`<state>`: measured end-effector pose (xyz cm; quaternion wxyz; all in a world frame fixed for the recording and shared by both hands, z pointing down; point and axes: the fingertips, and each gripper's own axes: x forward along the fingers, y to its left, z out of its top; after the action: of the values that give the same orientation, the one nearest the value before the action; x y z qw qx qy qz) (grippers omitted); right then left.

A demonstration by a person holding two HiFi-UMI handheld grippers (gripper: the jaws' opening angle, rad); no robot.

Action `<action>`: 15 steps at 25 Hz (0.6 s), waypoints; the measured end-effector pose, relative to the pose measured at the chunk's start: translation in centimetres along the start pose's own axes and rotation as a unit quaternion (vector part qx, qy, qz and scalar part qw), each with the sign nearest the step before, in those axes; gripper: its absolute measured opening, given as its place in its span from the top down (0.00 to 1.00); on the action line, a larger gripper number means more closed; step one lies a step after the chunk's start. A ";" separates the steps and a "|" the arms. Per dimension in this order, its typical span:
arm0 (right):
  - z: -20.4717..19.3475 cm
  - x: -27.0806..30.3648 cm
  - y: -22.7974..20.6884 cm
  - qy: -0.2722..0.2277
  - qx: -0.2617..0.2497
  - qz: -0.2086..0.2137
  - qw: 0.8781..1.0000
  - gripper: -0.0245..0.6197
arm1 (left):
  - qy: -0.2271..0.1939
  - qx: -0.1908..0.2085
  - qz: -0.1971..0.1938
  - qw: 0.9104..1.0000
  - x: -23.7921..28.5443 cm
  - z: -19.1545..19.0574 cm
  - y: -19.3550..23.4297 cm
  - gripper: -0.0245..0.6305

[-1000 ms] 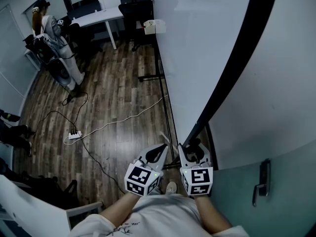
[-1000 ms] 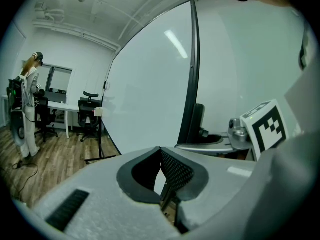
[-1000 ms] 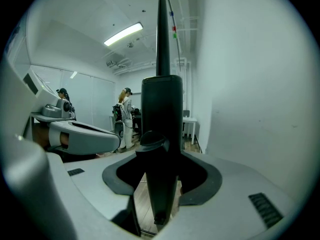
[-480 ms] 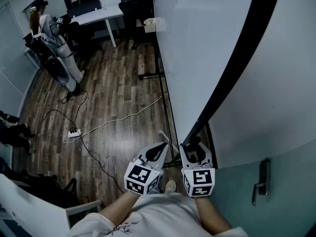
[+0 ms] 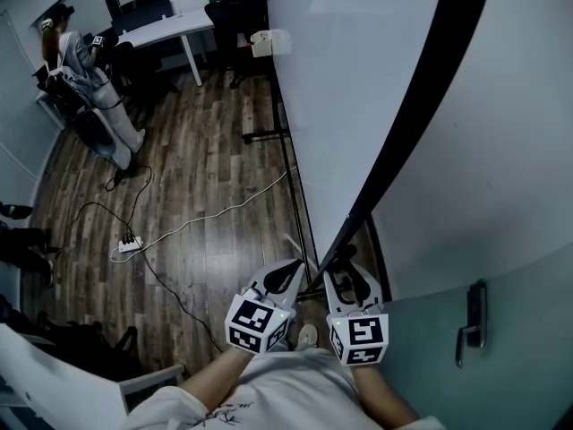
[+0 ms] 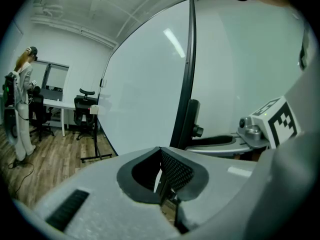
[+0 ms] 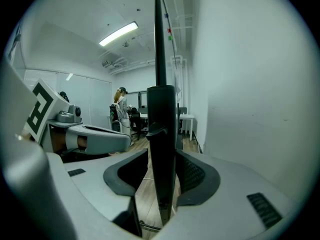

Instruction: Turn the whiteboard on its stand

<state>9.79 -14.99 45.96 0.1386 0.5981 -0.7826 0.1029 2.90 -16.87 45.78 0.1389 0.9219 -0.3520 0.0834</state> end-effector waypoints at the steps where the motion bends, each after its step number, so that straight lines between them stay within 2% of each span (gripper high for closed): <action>1: -0.2 -0.2 0.0 0.000 0.001 -0.001 1.000 0.71 | 0.000 0.000 -0.002 1.000 0.1 -0.1 -0.2 0.95; 15: -1.0 -1.5 -0.2 0.006 0.007 -0.007 1.000 0.94 | 0.006 0.003 -0.016 1.000 0.3 -0.4 -1.8 0.95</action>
<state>10.47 -13.38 46.36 0.1399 0.6038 -0.7770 0.1105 4.35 -15.63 45.84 0.1400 0.9272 -0.3362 0.0874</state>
